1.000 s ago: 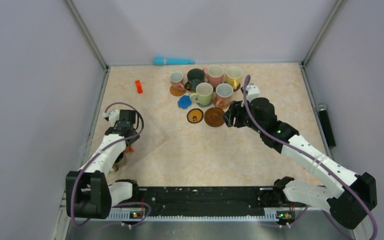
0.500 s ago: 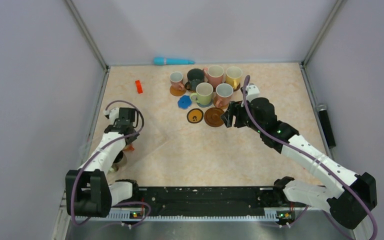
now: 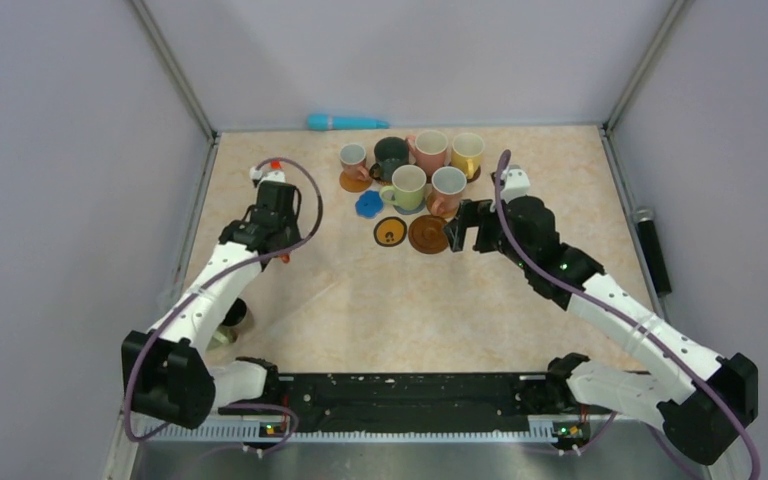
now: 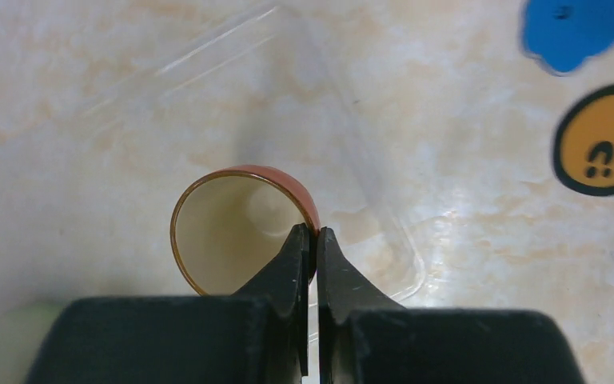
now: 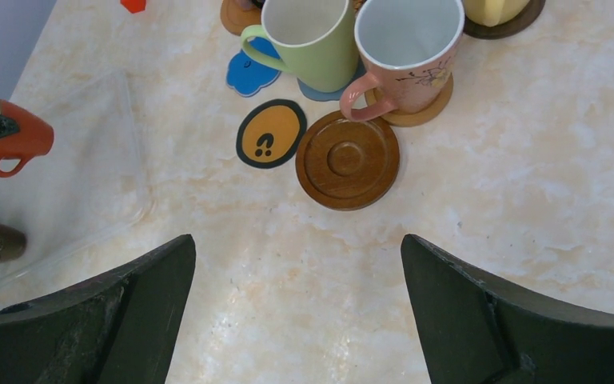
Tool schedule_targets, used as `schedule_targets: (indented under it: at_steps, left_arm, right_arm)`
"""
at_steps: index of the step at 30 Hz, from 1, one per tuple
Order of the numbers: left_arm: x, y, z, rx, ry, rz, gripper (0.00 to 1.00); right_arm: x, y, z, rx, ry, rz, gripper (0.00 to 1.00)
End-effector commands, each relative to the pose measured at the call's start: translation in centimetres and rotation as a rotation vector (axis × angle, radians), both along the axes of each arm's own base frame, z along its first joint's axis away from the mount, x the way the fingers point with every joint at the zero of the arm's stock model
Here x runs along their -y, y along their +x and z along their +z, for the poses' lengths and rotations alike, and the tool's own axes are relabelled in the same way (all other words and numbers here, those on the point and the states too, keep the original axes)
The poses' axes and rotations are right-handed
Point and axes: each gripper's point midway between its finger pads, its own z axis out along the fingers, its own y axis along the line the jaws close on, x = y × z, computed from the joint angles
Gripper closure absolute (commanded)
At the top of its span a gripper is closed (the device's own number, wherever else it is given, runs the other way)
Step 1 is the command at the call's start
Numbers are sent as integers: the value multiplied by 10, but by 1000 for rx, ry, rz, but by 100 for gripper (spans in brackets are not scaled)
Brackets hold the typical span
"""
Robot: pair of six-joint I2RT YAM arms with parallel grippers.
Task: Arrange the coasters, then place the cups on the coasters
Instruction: Pick up the cup from the tray, then place the cup on the coaster.
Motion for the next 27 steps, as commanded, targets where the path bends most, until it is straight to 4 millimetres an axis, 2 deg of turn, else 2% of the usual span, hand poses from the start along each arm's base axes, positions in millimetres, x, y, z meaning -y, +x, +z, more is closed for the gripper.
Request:
schedule_targets:
  at_steps: [1, 6, 10, 17, 23, 27]
  left_arm:
    - [35, 39, 48, 148, 97, -185, 100]
    - [77, 72, 59, 203, 102, -354, 100]
    - [108, 97, 55, 213, 71, -481, 100]
    - [147, 130, 32, 177, 74, -651, 100]
    - [168, 156, 10, 161, 63, -704, 100]
    - [185, 166, 0, 151, 24, -746, 100]
  right_arm:
    - [12, 4, 19, 60, 28, -75, 1]
    - [17, 3, 24, 80, 38, -93, 1]
    - [19, 3, 25, 89, 41, -103, 1]
    - [21, 3, 26, 95, 39, -113, 1]
    - [25, 4, 27, 101, 33, -123, 1]
    - [27, 4, 28, 107, 32, -133, 1]
